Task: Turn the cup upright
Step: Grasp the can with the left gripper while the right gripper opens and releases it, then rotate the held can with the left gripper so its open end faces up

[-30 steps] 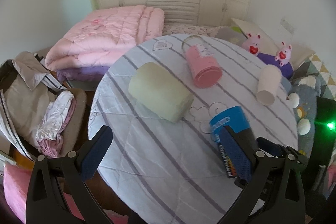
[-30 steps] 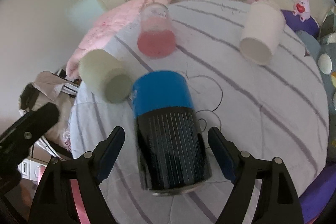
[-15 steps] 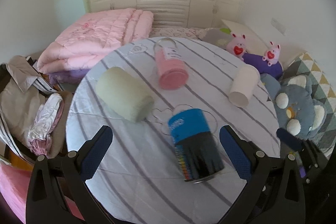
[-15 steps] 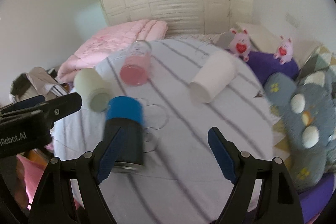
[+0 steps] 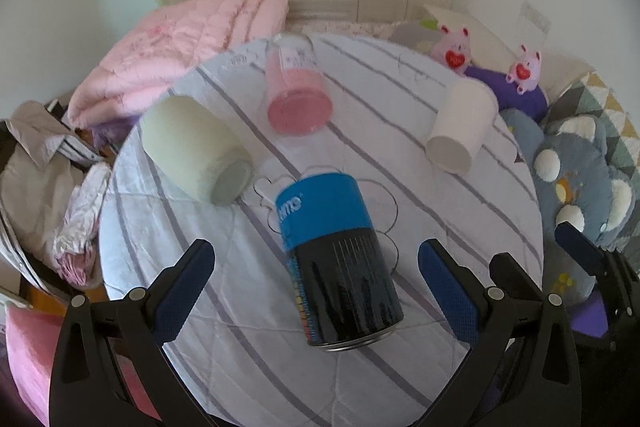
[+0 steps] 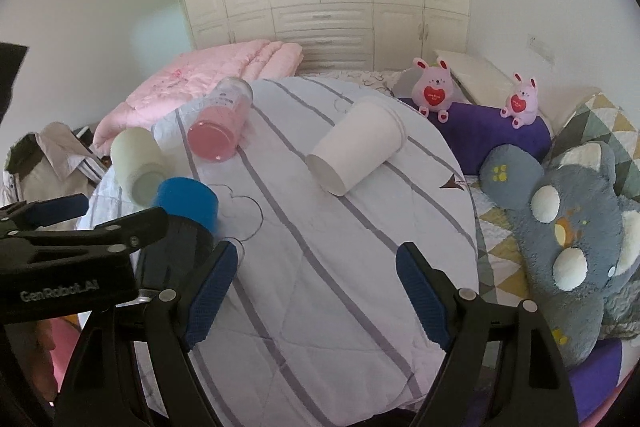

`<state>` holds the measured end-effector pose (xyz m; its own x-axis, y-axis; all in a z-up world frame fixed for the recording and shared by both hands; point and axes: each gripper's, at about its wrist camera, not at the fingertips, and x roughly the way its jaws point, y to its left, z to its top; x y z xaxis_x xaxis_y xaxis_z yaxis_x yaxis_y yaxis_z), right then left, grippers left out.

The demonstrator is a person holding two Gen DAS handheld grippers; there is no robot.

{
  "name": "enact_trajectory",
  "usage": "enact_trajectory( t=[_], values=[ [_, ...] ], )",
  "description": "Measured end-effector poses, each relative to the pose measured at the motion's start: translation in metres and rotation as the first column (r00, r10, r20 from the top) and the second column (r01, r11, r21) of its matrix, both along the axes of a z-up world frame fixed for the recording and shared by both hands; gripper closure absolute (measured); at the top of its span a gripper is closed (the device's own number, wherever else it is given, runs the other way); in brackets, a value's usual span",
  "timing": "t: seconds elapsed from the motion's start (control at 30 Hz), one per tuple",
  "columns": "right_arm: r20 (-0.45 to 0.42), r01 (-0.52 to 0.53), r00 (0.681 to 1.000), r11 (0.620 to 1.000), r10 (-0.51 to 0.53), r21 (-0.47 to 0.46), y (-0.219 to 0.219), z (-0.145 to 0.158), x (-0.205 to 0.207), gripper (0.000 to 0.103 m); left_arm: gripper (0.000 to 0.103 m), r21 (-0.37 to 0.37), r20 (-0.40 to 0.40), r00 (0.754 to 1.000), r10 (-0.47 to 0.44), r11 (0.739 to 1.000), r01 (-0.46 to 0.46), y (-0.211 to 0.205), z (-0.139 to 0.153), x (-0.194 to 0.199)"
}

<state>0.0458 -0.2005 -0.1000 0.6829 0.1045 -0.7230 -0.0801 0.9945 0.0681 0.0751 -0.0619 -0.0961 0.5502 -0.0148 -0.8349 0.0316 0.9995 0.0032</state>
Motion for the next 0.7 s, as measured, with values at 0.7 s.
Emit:
enact_trajectory(
  t=[0.7],
  values=[
    [-0.118, -0.082, 0.989, 0.996, 0.087, 0.044, -0.005, -0.034, 0.033, 0.02, 0.028, -0.026, -0.236, 0.971, 0.04, 0.999, -0.048, -0.009, -0.054, 0.057]
  ],
)
